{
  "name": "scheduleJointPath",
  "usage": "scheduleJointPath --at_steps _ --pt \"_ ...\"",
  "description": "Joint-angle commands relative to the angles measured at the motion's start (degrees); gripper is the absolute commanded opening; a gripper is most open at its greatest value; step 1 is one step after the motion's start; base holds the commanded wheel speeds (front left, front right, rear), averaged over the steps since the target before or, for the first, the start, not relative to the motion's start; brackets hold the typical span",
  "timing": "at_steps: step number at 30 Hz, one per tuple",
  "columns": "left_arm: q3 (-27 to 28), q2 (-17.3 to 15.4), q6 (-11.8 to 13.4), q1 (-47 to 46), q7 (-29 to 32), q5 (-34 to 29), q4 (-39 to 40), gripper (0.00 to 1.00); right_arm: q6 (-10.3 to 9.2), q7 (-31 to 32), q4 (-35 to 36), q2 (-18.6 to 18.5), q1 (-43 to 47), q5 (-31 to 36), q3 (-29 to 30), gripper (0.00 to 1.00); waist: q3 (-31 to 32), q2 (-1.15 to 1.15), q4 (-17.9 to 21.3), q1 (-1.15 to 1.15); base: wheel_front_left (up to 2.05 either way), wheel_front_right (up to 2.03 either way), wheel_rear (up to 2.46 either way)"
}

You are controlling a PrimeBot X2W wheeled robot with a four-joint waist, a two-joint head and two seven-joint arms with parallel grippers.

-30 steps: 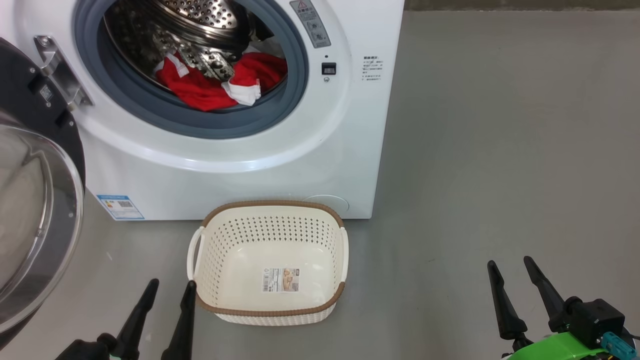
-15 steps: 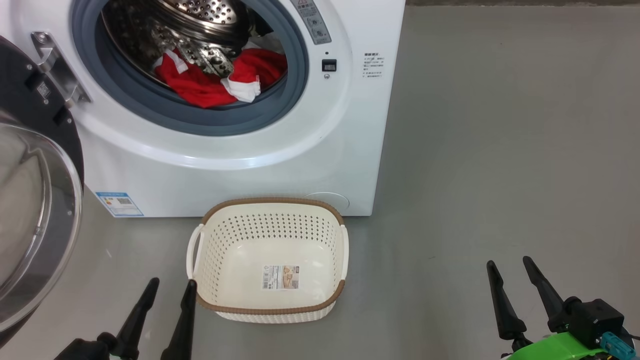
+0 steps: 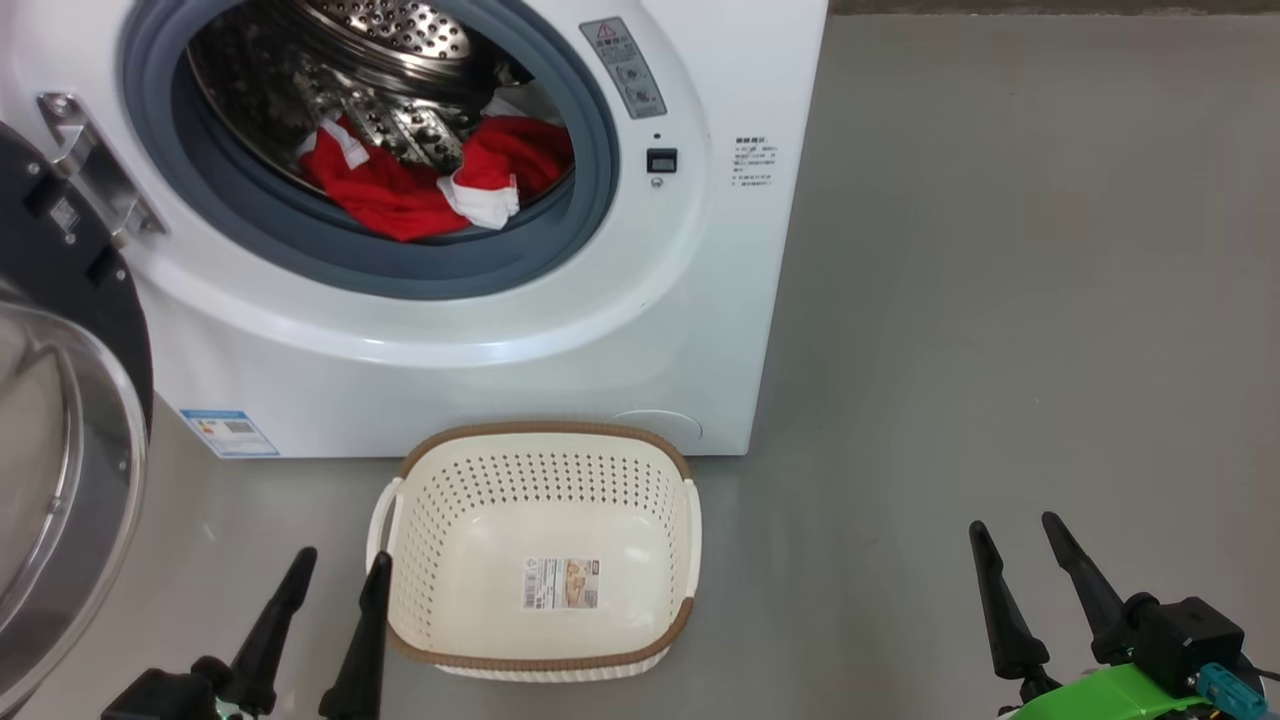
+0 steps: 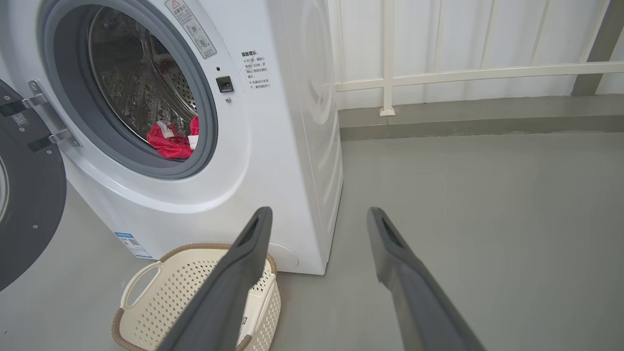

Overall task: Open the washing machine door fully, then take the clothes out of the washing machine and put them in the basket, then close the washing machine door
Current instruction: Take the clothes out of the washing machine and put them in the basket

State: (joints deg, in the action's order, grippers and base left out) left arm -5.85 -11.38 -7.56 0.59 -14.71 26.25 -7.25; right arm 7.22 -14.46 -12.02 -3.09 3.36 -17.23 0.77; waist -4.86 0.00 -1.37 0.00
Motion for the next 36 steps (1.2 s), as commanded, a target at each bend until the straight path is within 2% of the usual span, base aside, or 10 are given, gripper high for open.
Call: scheduleJointPath --at_steps 1,16,33,36 --pt "1.82 -1.25 0.08 -2.66 -0.29 0.22 1.18 1.0 0.26 -0.54 1.2 -0.44 -2.05 0.39 -1.52 1.0 -0.15 0.0 -0.03 0.0 1.1 -1.1 0.0" --pt "1.84 -1.17 0.08 -3.38 -0.29 0.35 0.85 1.0 0.26 -0.54 1.08 -0.24 -2.48 0.43 -1.81 1.0 -0.45 0.0 -0.06 0.0 0.97 -0.97 0.0" --pt "0.62 -1.48 0.08 -4.64 -0.29 -0.02 -1.7 1.0 0.26 -0.54 1.23 -0.06 -3.21 0.6 -1.97 1.0 -2.21 0.0 -0.09 0.0 0.04 -0.04 0.0" --pt "-0.47 -2.21 0.08 -7.47 -0.29 0.32 -3.43 1.0 0.26 -0.54 1.44 0.02 -3.71 0.72 -2.02 1.0 -3.64 0.0 -0.05 0.0 0.0 0.0 0.0"
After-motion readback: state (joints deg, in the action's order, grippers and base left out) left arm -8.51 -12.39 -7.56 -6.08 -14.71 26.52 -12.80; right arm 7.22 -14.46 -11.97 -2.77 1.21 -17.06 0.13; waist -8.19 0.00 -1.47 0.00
